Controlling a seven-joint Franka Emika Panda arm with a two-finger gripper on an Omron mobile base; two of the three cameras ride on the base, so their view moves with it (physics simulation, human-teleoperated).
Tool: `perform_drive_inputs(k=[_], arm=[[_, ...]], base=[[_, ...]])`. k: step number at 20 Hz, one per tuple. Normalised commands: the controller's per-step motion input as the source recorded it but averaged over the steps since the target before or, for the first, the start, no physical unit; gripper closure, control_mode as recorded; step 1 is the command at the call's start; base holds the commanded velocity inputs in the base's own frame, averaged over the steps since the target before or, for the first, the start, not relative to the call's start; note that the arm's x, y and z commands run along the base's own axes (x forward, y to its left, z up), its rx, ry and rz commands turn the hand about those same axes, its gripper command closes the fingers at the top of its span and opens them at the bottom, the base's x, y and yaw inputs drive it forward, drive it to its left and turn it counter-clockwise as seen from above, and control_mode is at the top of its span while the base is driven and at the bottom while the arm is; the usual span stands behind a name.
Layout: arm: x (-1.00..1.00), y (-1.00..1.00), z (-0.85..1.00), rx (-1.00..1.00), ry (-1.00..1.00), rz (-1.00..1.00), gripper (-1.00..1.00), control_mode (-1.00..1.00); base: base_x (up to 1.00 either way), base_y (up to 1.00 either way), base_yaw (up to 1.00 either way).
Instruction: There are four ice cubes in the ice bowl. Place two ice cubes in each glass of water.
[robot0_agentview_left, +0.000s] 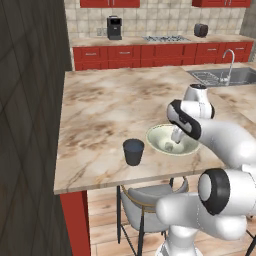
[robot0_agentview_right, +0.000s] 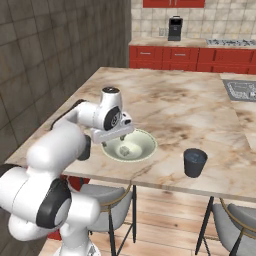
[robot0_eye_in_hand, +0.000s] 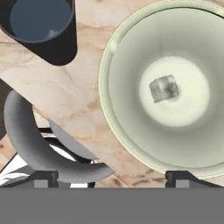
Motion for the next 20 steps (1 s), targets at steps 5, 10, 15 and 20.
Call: perform_drive_inputs(k=[5, 10, 15, 20], arm=[[0.43, 0.00, -0.38, 0.00, 0.01, 0.09, -1.00, -1.00], [0.40, 0.00, -0.29, 0.00, 0.01, 0.08, -1.00, -1.00], [0.23, -0.08, -0.27, 0.00, 0.02, 0.05, -1.00, -1.00], [0.24, -0.02, -0.33, 0.00, 0.00, 0.02, -1.00, -1.00]], base=[[0.00, 0.00, 0.00], [0.00, 0.00, 0.00], [0.00, 0.00, 0.00], [0.00, 0.00, 0.00]])
